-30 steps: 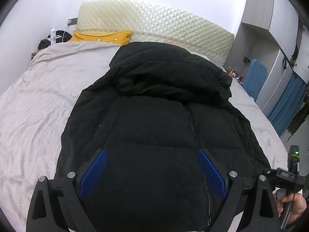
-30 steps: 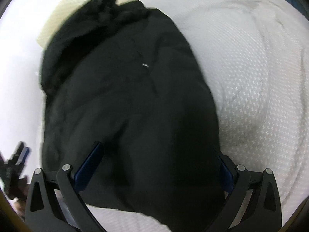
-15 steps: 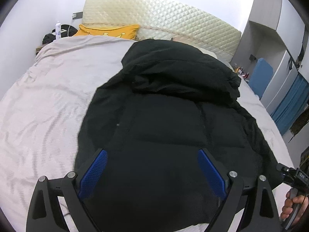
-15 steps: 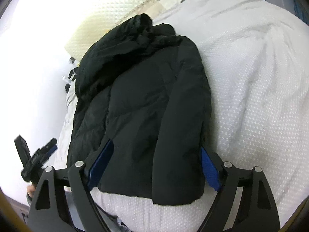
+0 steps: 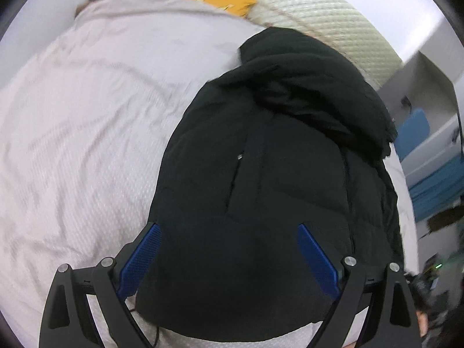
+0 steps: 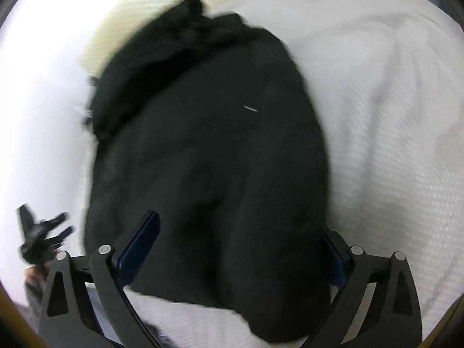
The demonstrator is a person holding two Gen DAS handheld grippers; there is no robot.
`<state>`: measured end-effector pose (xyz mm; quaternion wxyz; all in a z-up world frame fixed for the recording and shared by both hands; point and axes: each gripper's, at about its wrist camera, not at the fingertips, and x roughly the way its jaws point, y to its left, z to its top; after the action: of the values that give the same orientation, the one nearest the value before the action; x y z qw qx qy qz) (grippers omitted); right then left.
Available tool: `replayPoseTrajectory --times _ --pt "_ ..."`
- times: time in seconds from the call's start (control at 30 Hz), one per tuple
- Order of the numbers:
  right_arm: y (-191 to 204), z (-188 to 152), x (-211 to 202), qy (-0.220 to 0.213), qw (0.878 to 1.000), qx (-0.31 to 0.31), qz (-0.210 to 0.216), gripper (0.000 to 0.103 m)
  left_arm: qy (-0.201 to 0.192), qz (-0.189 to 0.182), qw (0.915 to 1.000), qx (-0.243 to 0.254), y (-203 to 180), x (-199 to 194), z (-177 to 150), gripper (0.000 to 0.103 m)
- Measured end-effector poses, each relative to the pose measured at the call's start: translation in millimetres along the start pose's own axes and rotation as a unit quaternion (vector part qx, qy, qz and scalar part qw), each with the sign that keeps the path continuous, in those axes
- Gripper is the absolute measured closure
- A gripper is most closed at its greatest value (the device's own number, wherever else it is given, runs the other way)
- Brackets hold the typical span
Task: Fold large clothes
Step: 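Grasp the black jacket's hem with both grippers side by side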
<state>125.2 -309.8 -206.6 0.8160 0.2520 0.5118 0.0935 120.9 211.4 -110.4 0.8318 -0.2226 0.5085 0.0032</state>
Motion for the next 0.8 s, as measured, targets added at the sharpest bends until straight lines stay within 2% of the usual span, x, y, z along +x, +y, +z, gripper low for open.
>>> replayPoseTrajectory --times 0.07,0.1,0.13,0.17,0.2,0.27,0.3,0.33,0.37,0.43,0.6,0.73,0.8 --pt "-11 -2 11 0.018 0.999 0.021 -0.027 0.004 0.008 0.0 0.9998 -0.02 9 5 0 0.008" --pt "-17 -3 15 0.026 0.999 0.037 -0.025 0.004 0.01 0.001 0.9996 -0.026 12 6 -1 0.008" --pt "-20 -2 16 0.027 0.998 0.049 -0.009 0.004 0.013 0.002 0.9994 -0.032 15 7 -1 0.008" --pt "-20 -1 13 0.023 0.998 0.056 0.01 0.009 0.017 0.002 0.9992 -0.037 16 8 -2 0.008" --pt "-18 0 9 0.018 0.998 0.058 0.029 0.016 0.02 0.005 0.9989 -0.042 19 9 -2 0.008" --pt "-9 1 1 0.013 0.997 0.042 0.062 0.044 0.023 0.017 0.9986 -0.044 21 11 -3 0.008" --pt "-1 0 -5 0.007 0.998 0.02 0.067 0.051 0.027 0.022 0.9983 -0.046 23 15 -3 0.008" --pt "3 -1 -9 0.005 0.998 0.007 0.064 0.074 0.034 0.024 0.998 -0.048 24 18 -2 0.008" --pt "9 -2 -14 0.001 0.998 -0.011 0.058 0.08 0.044 0.025 0.9974 -0.052 26 22 -3 0.008" --pt "15 -2 -24 -0.015 0.998 -0.028 0.062 0.086 0.058 0.039 0.996 -0.055 28 28 -4 0.008" --pt "23 5 -60 -0.071 0.994 -0.059 0.052 0.088 0.091 0.073 0.9919 -0.05 24 44 -9 0.008" --pt "18 6 -73 -0.085 0.992 -0.062 0.068 0.088 0.114 0.06 0.9894 -0.066 27 55 -10 0.008" --pt "15 6 -71 -0.082 0.993 -0.055 0.066 0.088 0.124 0.042 0.989 -0.069 25 59 -11 0.008"
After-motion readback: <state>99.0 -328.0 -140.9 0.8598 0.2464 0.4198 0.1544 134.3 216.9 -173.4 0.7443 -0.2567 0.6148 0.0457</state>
